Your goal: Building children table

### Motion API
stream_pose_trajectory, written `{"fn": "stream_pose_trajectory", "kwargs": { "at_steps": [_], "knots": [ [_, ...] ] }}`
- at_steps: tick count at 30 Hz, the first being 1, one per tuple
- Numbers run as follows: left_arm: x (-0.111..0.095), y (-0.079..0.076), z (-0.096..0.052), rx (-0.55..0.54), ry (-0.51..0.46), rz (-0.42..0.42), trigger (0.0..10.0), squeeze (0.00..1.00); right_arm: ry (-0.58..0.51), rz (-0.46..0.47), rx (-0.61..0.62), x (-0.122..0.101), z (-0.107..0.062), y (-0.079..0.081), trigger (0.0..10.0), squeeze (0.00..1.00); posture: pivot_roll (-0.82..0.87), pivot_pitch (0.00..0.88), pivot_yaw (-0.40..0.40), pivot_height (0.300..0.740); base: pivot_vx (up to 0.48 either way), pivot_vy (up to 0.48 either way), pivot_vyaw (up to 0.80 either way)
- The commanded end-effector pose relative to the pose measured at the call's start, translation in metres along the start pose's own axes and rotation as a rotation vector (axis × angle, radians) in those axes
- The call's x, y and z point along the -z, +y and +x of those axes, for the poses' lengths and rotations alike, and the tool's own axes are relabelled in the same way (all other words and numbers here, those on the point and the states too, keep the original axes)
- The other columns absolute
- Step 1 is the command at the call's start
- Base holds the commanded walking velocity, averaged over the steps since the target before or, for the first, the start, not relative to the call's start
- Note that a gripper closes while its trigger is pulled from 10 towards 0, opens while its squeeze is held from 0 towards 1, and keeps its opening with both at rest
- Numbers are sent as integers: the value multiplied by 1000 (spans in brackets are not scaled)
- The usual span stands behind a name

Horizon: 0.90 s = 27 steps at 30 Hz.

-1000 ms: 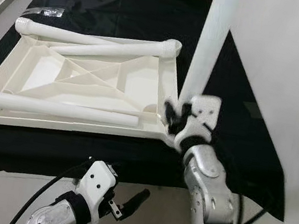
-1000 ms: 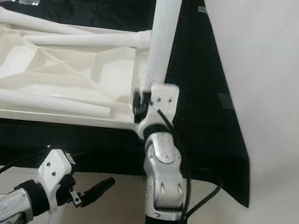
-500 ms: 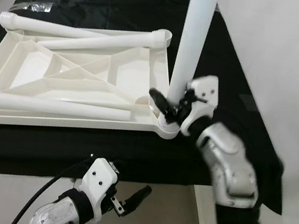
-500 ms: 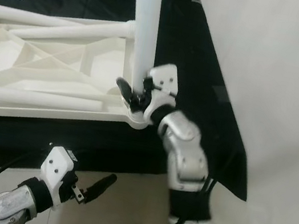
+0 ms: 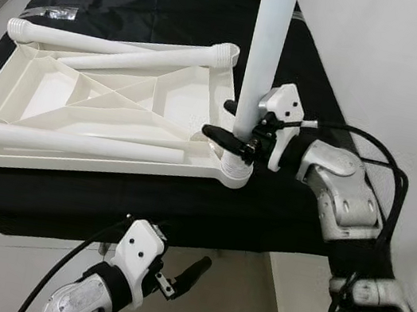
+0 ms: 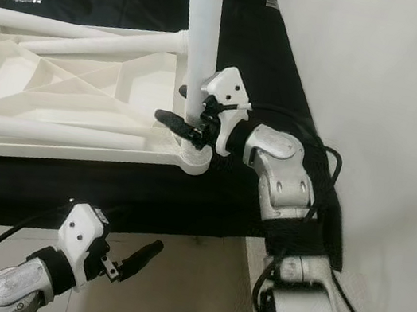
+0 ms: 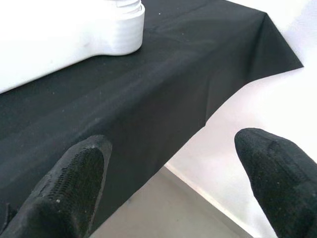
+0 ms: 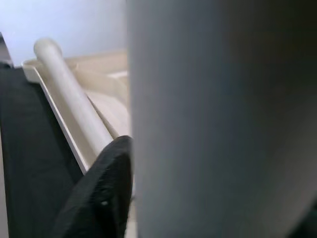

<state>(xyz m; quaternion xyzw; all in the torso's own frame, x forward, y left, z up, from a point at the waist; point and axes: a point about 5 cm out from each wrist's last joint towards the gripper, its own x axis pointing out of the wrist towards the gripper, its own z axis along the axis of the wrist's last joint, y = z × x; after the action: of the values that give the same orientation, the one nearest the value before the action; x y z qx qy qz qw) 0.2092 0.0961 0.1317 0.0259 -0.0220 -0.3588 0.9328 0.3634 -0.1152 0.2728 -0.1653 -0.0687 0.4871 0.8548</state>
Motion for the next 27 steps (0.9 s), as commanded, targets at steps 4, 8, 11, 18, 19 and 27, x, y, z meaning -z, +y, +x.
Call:
{"fn": "stream_pose_trajectory", "kwargs": {
  "at_steps": [4,8,11,18,19,27],
  "knots": [
    [5,-4,-1,0,11,-12,10000,0,56,36,-47,16,6,5,0,0,25,236,-8,740,0,0,0],
    [5,-4,0,5,7,-16,10000,0,100,121,9,35,2,8,0,0,14,234,-10,740,0,0,0],
    [5,-4,-1,3,3,-18,10000,0,241,305,406,75,-9,21,0,0,7,241,-14,740,0,0,0],
    [1,1,-5,-67,-12,11,10000,0,362,658,802,114,-25,91,0,0,22,239,-3,740,0,0,0],
    [2,2,-6,-83,-12,19,10000,0,348,665,803,114,-20,91,0,0,22,239,-3,740,0,0,0],
    [1,7,-7,-121,-24,43,10000,0,289,587,686,96,7,77,10000,0,32,207,-4,740,0,0,0]
  ]
}}
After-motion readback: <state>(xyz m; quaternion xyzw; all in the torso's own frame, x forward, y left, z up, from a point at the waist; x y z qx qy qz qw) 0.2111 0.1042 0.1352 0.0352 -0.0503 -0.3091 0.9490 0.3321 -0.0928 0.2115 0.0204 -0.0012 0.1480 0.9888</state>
